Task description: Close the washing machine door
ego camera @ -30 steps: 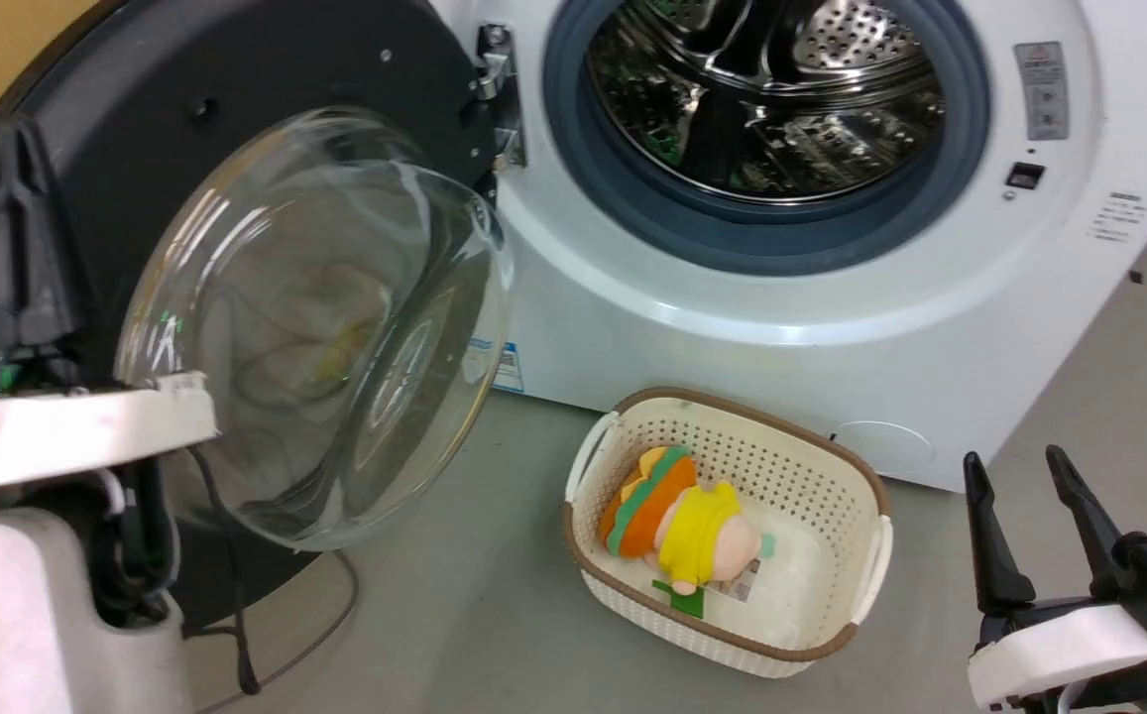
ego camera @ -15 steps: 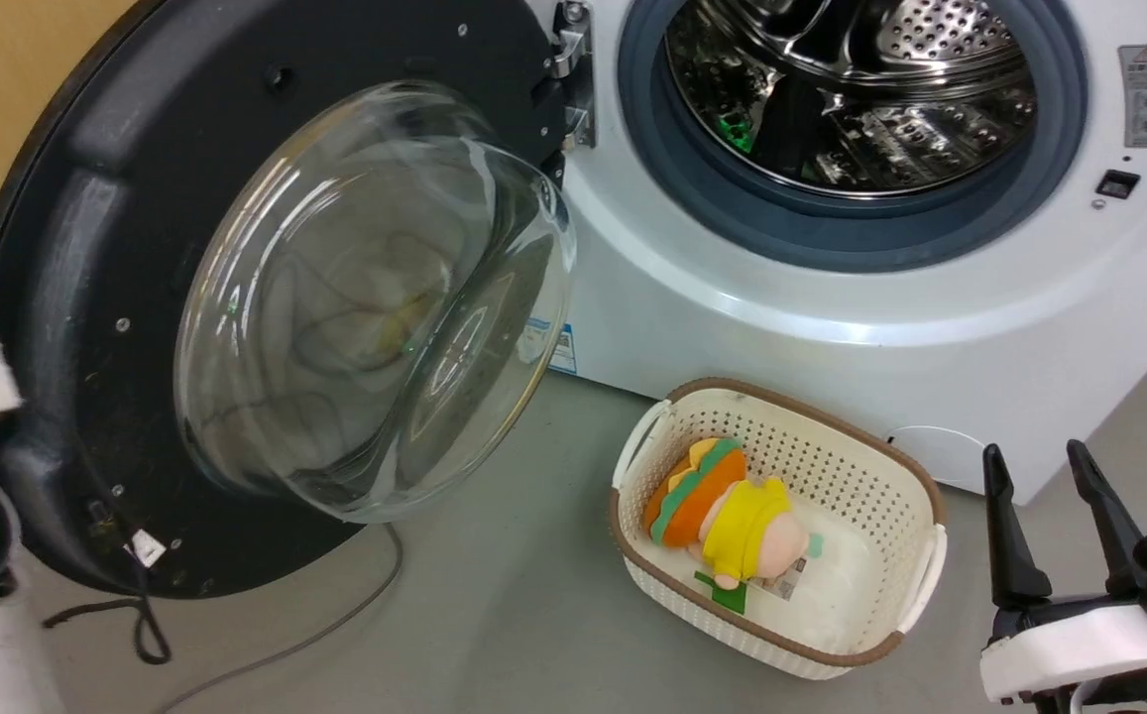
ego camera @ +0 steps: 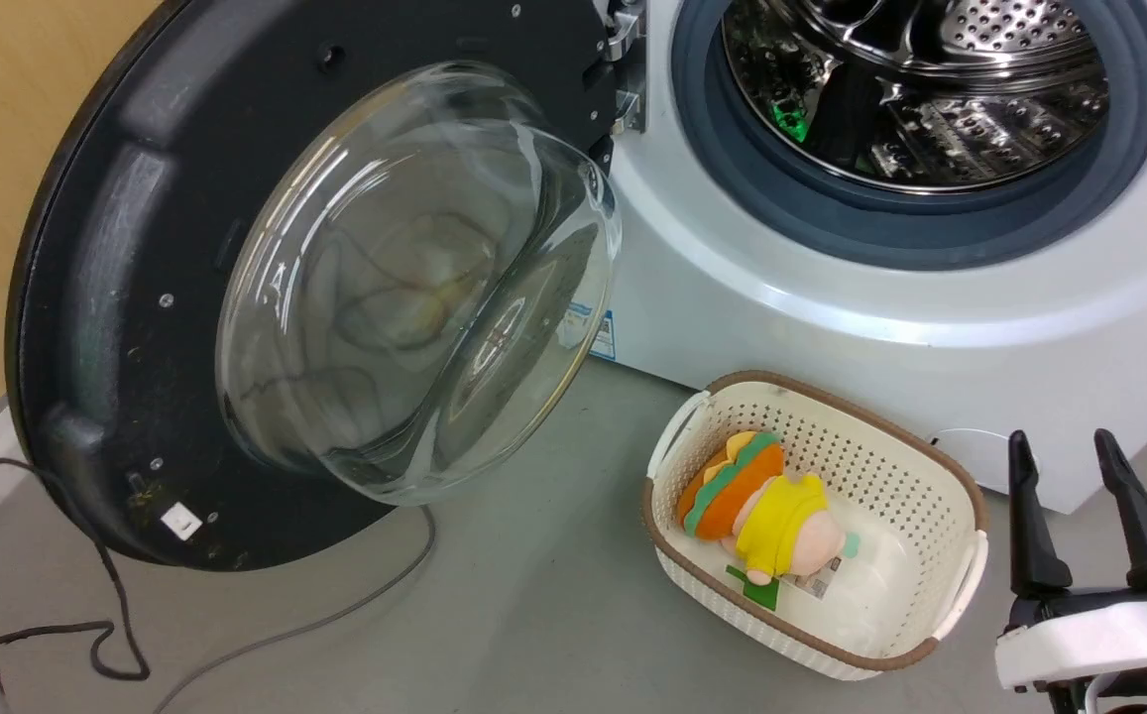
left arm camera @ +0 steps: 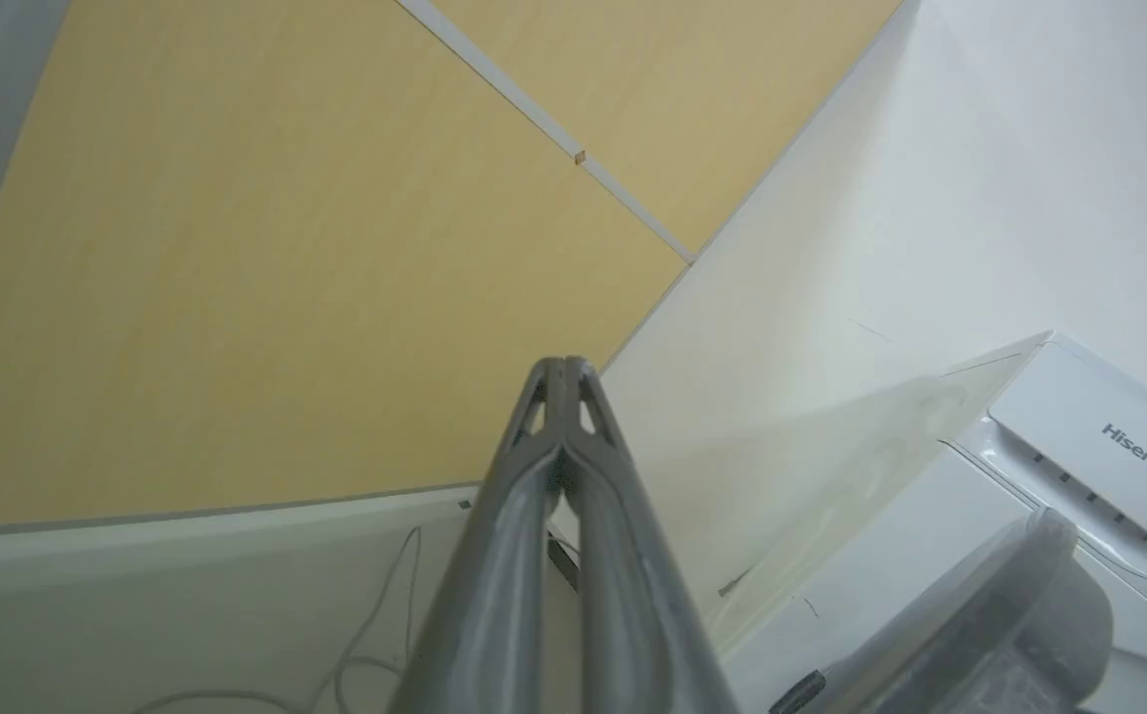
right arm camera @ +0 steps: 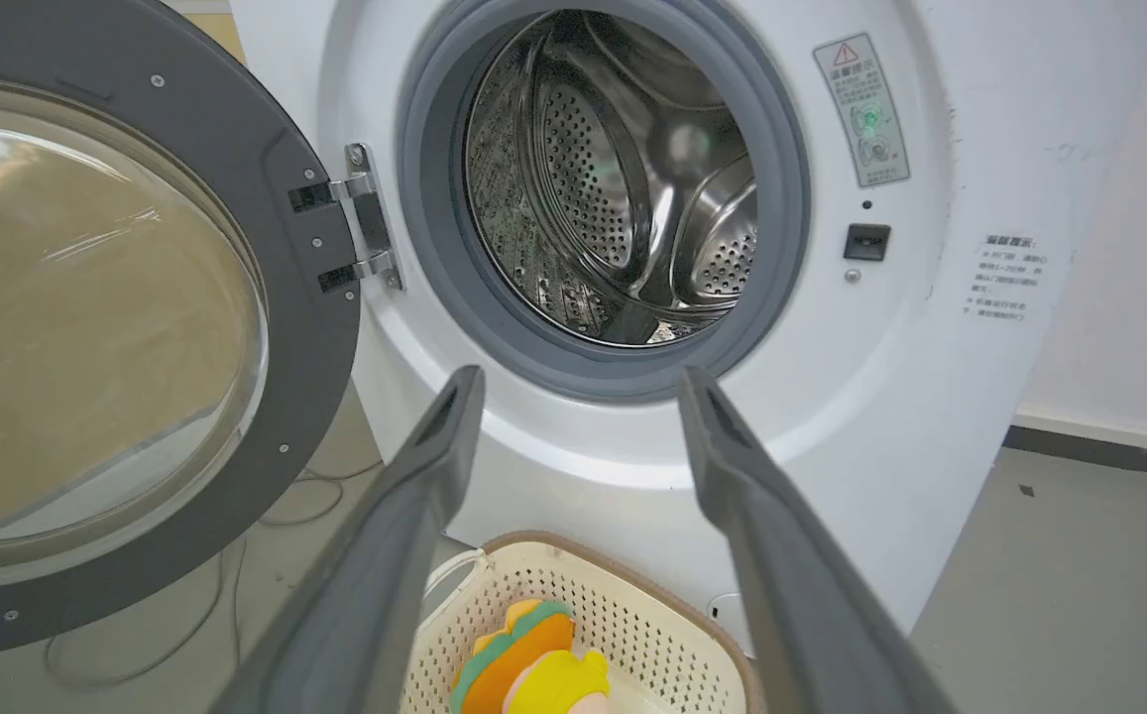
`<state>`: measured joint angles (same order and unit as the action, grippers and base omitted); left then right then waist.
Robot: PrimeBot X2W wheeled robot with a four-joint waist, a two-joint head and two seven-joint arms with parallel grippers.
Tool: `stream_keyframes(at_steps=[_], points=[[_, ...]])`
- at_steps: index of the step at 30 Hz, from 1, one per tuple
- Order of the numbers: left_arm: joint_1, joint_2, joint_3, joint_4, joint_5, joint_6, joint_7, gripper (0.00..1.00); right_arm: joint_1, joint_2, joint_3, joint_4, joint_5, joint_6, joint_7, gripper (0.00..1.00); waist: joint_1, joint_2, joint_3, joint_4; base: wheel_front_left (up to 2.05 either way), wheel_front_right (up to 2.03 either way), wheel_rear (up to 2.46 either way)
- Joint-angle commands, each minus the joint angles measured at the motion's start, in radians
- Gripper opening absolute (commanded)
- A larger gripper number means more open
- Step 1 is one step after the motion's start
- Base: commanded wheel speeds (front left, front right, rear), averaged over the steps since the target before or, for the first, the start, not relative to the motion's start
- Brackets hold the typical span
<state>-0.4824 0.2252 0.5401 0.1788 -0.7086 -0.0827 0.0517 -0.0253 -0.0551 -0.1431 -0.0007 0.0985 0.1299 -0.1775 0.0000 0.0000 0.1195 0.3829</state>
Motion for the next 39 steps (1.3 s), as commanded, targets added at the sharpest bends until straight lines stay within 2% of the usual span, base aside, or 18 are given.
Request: stream_keyframes(at_steps=[1, 7, 11, 12, 21, 32, 35, 39], points=[[-0.029, 0.015, 0.017, 0.031, -0.055, -0.009, 0.033, 0.0, -0.014, 0.003, -0.007, -0.001, 0.01, 0.001, -0.012, 1.0, 0.0, 0.0, 0.005, 0.007, 0.0, 0.0, 0.0], [-0.011, 0.025, -0.002, 0.087, -0.17, -0.015, 0.147, 0.0, -0.016, 0.004, -0.006, -0.003, 0.012, 0.001, -0.022, 1.0, 0.0, 0.0, 0.013, 0.021, 0.0, 0.0, 0.0], [0.022, 0.028, -0.048, 0.099, -0.24, -0.02, 0.212, 0.0, -0.019, 0.004, -0.004, -0.005, 0.013, 0.001, -0.03, 1.0, 0.0, 0.0, 0.018, 0.031, 0.0, 0.0, 0.0], [0.054, 0.032, -0.084, 0.098, -0.298, -0.023, 0.259, 0.0, -0.019, 0.004, -0.004, -0.007, 0.016, 0.001, -0.037, 1.0, 0.0, 0.0, 0.022, 0.038, 0.0, 0.0, 0.0], [0.155, 0.041, -0.208, 0.06, -0.442, -0.033, 0.32, 0.0, -0.018, 0.004, -0.014, -0.005, 0.027, 0.001, -0.055, 1.0, 0.0, 0.0, 0.035, 0.059, 0.0, 0.0, 0.0], [0.35, 0.093, -0.379, -0.196, -0.706, -0.045, 0.491, 0.0, -0.021, 0.005, -0.046, 0.002, 0.055, 0.001, -0.078, 1.0, 0.0, 0.0, 0.037, 0.092, 0.0, 0.0, 0.0], [0.388, 0.109, -0.429, -0.258, -0.737, -0.048, 0.516, 0.0, -0.022, 0.005, -0.053, 0.007, 0.061, 0.001, -0.084, 1.0, 0.0, 0.0, 0.035, 0.103, 0.0, 0.0, 0.0], [0.415, 0.11, -0.513, -0.324, -0.726, -0.048, 0.516, 0.0, -0.029, 0.005, -0.05, 0.012, 0.063, 0.001, -0.084, 1.0, 0.0, 0.0, 0.031, 0.092, 0.0, 0.0, 0.0]])
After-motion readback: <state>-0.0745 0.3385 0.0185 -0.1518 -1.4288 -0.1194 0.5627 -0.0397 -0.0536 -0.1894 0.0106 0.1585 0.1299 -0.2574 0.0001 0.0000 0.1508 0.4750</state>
